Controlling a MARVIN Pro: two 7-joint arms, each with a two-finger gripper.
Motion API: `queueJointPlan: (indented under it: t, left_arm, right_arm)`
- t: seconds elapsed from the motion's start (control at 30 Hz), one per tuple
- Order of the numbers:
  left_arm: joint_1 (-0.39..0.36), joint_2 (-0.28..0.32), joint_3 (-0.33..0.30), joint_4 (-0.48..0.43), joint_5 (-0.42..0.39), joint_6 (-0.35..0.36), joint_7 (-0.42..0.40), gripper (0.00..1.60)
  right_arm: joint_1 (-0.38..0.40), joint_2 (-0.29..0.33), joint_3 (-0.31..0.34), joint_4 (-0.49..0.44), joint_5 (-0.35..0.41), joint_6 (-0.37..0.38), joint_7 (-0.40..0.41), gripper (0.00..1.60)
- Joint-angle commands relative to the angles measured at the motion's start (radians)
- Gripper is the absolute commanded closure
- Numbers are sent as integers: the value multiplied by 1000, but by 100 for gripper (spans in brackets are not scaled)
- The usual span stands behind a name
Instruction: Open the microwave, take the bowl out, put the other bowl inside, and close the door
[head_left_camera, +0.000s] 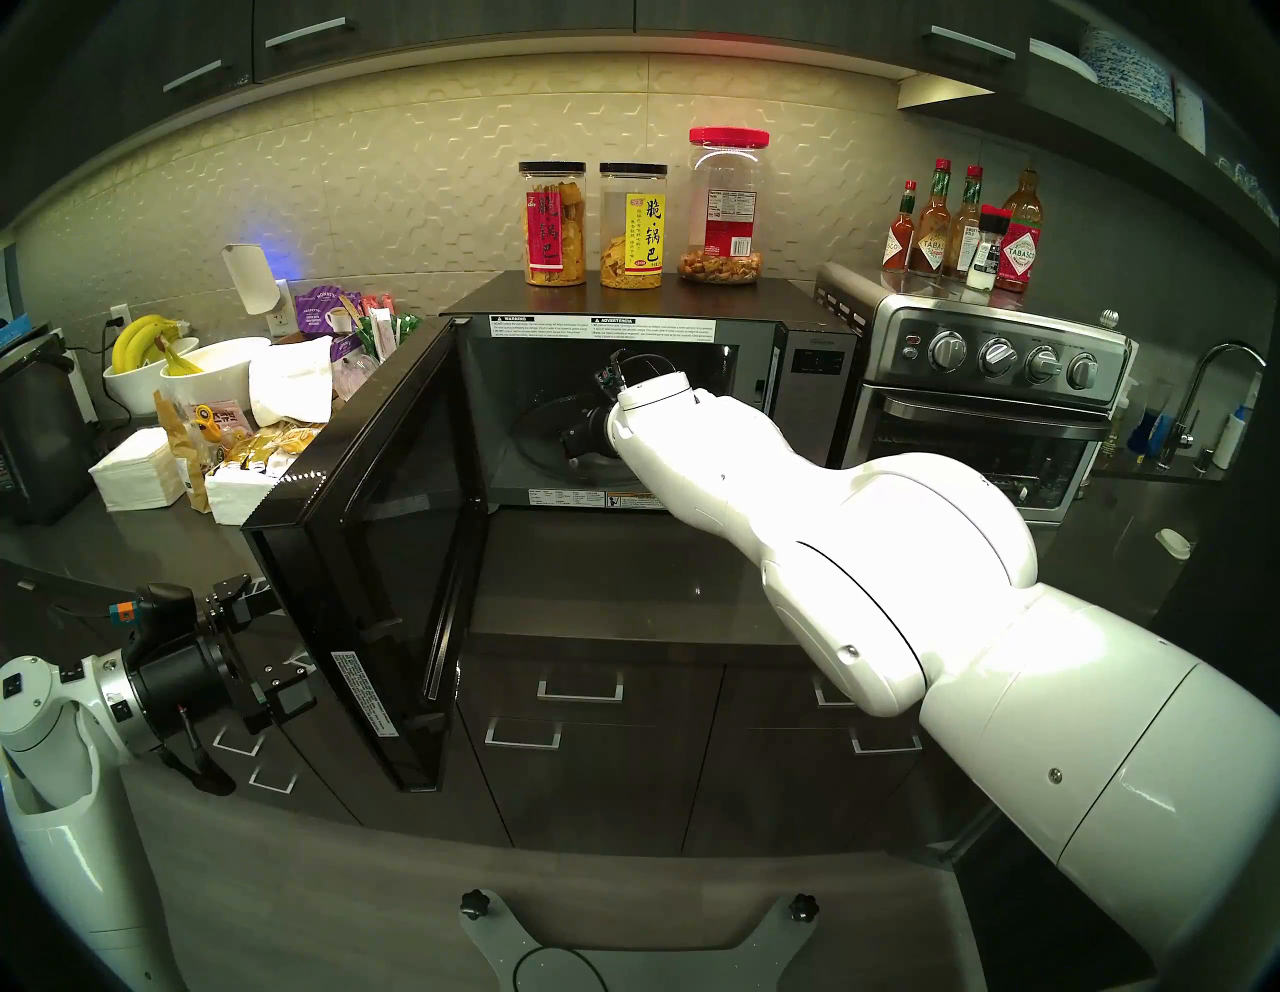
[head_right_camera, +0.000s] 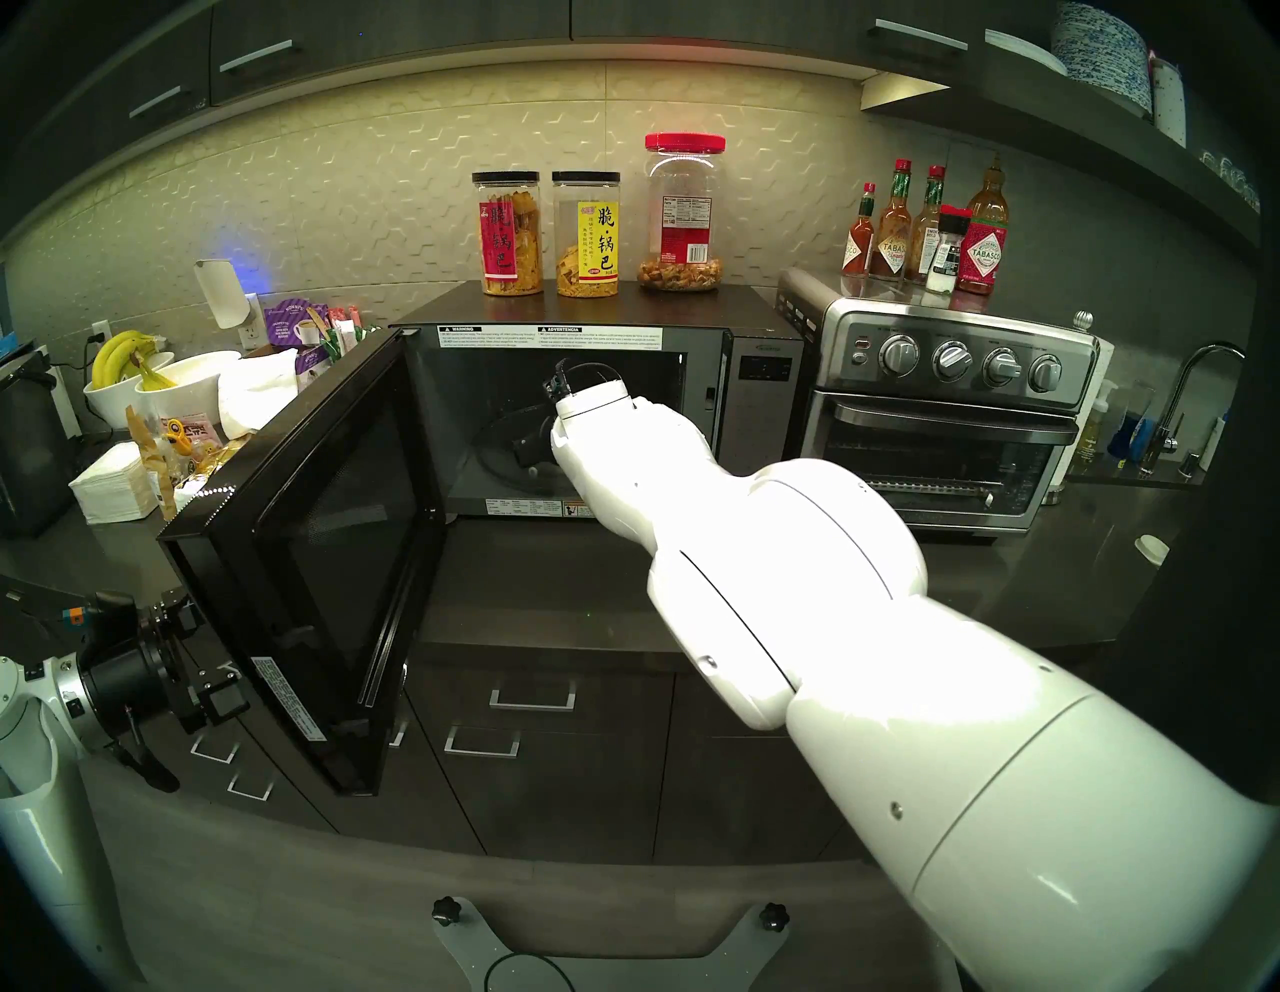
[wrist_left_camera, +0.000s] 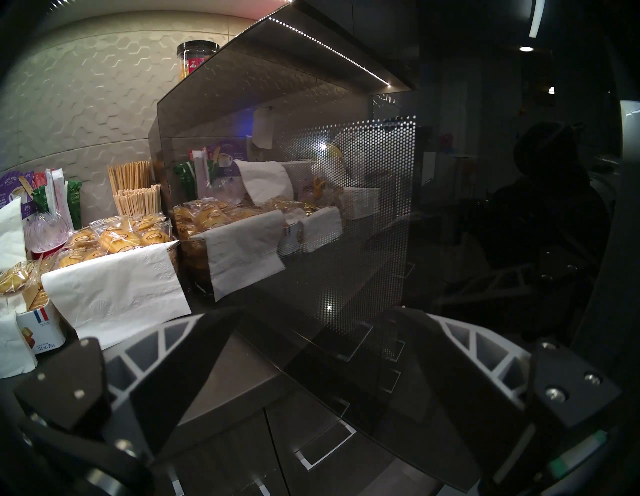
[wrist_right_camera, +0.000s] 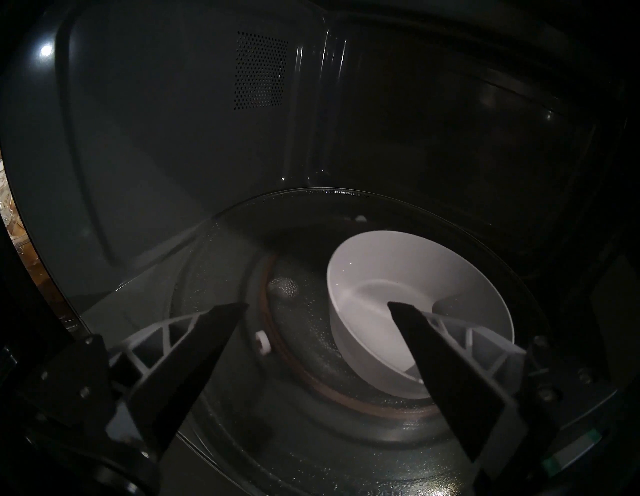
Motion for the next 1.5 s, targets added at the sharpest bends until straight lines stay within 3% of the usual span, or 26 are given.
queueJointPlan:
  t: [0.0, 0.17, 0.67, 0.83, 0.93, 1.47]
  left_arm:
    - [2, 2, 1, -15, -5, -2, -9, 0]
    - [2, 2, 1, -15, -5, -2, -9, 0]
    - [2, 2, 1, -15, -5, -2, -9, 0]
    - [2, 2, 1, -15, -5, -2, -9, 0]
    - [2, 2, 1, -15, -5, -2, -9, 0]
    - [2, 2, 1, -15, -5, -2, -9, 0]
  right_arm:
    - [40, -11, 0, -2, -2, -5, -3, 24]
    - [41, -14, 2, 4, -8, -2, -2, 50]
    - [31, -21, 3, 13, -26, -10, -19, 47]
    - [29, -22, 4, 15, -31, -11, -22, 58]
    - [29, -22, 5, 15, -33, -11, -22, 80]
    - [24, -20, 9, 16, -41, -17, -26, 82]
